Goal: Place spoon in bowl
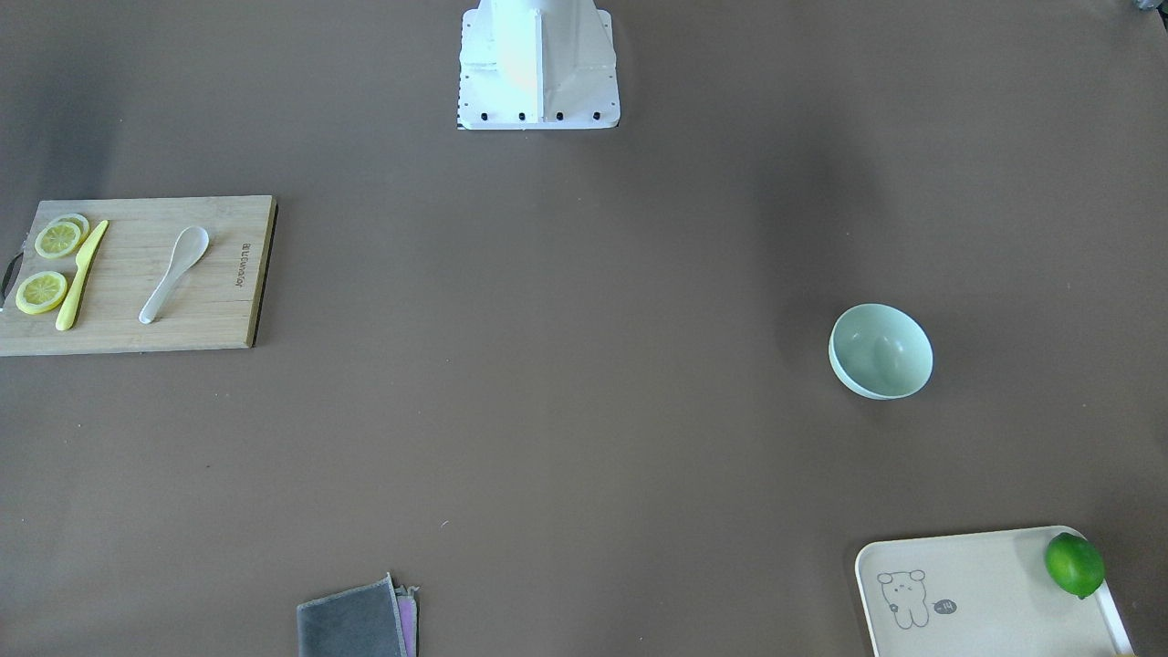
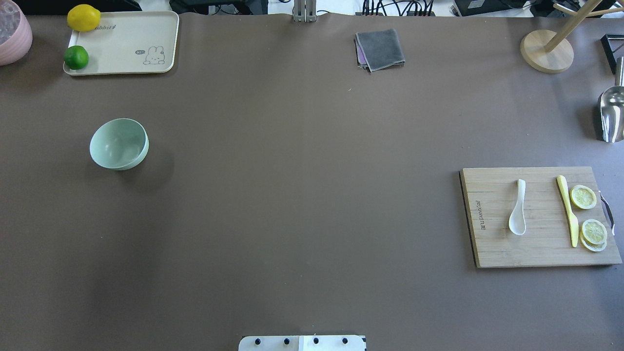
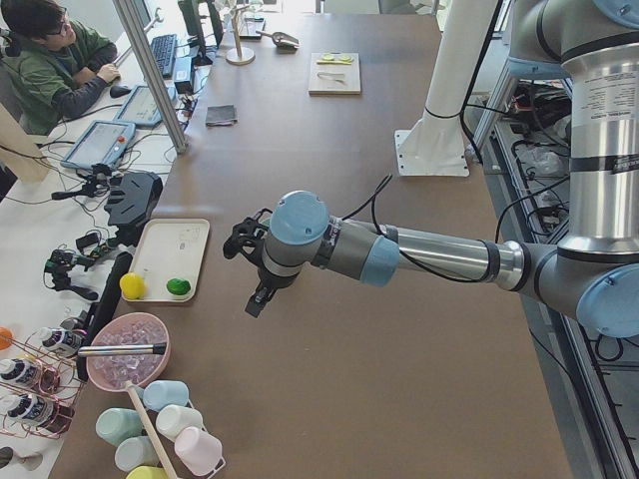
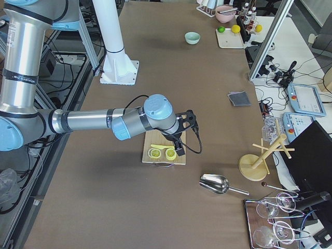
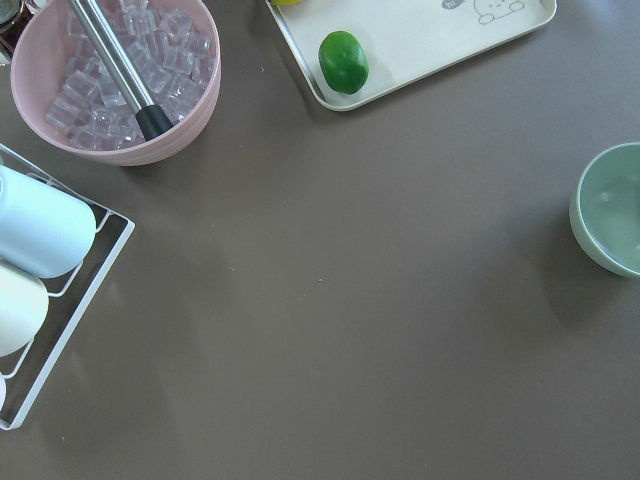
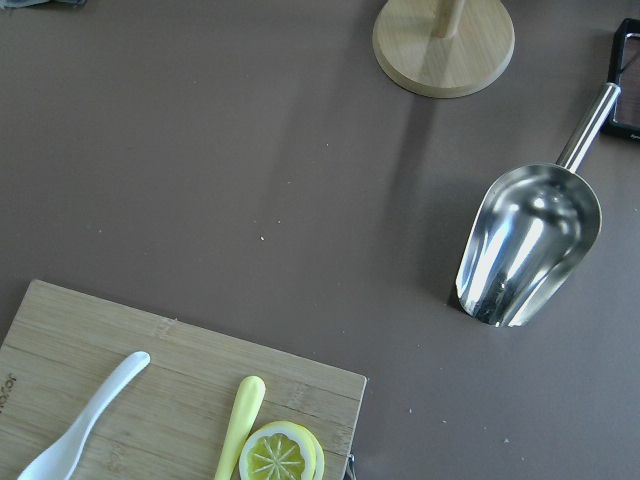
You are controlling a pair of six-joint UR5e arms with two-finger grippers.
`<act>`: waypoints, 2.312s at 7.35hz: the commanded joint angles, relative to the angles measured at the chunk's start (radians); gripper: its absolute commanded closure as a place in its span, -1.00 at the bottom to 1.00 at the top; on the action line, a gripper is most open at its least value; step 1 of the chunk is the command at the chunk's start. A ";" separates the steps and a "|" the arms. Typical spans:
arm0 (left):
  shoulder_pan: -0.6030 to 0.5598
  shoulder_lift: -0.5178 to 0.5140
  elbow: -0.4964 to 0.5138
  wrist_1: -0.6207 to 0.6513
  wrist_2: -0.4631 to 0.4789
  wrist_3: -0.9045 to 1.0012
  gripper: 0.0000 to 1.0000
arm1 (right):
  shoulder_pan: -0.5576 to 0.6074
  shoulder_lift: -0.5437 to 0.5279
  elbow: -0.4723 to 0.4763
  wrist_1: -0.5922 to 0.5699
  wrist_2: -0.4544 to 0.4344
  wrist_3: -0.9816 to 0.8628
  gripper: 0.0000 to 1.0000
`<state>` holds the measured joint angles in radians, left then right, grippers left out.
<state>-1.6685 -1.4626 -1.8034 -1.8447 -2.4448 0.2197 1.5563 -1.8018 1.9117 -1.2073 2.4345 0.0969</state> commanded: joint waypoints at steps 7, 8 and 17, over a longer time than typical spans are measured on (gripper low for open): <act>0.332 -0.034 0.143 -0.408 0.013 -0.596 -0.98 | -0.495 0.182 0.001 0.117 -0.331 0.803 -1.00; 0.395 -0.088 0.227 -0.515 0.023 -0.703 -0.98 | -0.496 0.182 0.003 0.118 -0.331 0.793 -1.00; 0.714 -0.321 0.440 -0.688 0.320 -0.996 -0.03 | -0.499 0.102 0.018 0.249 -0.304 0.790 -1.00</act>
<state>-0.9822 -1.7824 -1.3627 -2.5324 -2.1660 -0.7684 1.0570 -1.6992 1.9297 -0.9589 2.1309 0.8866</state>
